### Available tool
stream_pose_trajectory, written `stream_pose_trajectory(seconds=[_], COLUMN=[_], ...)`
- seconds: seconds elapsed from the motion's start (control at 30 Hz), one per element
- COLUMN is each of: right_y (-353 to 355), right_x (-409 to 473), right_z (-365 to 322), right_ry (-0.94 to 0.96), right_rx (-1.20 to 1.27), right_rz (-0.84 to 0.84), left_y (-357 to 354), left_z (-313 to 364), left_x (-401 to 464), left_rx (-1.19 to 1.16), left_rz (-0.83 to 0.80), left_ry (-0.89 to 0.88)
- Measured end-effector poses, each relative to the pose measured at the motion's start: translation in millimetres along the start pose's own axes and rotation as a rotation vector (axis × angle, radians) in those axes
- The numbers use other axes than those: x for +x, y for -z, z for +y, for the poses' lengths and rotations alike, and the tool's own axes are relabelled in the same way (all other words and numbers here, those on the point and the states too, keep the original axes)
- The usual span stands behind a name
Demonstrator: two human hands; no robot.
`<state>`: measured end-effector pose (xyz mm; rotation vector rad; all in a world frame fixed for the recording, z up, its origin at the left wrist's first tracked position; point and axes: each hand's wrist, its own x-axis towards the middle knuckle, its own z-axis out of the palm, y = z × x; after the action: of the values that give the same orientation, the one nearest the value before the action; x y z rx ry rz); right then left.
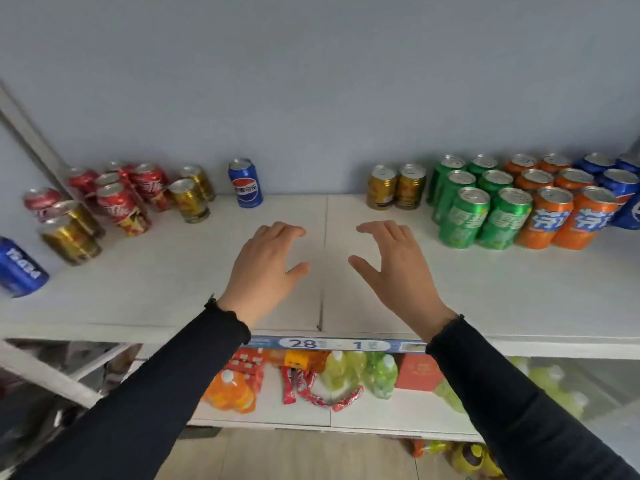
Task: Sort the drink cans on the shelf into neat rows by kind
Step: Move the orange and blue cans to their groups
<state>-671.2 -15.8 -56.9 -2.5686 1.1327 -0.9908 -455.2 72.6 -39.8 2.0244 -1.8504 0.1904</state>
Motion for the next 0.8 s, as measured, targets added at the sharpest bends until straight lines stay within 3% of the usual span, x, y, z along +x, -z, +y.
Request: stream_pose_trajectory(seconds=[0.17, 0.33, 0.8], right_y=[-62.0, -111.4, -249.9], right_x=[29.5, 72.1, 220.8], right_z=[-86.3, -123.1, -94.4], right_ry=[-0.075, -0.205, -0.486], right_rx=[0.150, 0.298, 0.570], right_rz=[-0.082, -0.134, -0.024], left_y=[31.4, 46.4, 37.6], left_z=[-93.1, -153.6, -252.9], left_x=[-32.5, -36.4, 26.4], left_rx=[-0.010, -0.041, -0.074], left_rz=[-0.026, -0.020, 0.013], left_ry=[0.062, 0.113, 0.173])
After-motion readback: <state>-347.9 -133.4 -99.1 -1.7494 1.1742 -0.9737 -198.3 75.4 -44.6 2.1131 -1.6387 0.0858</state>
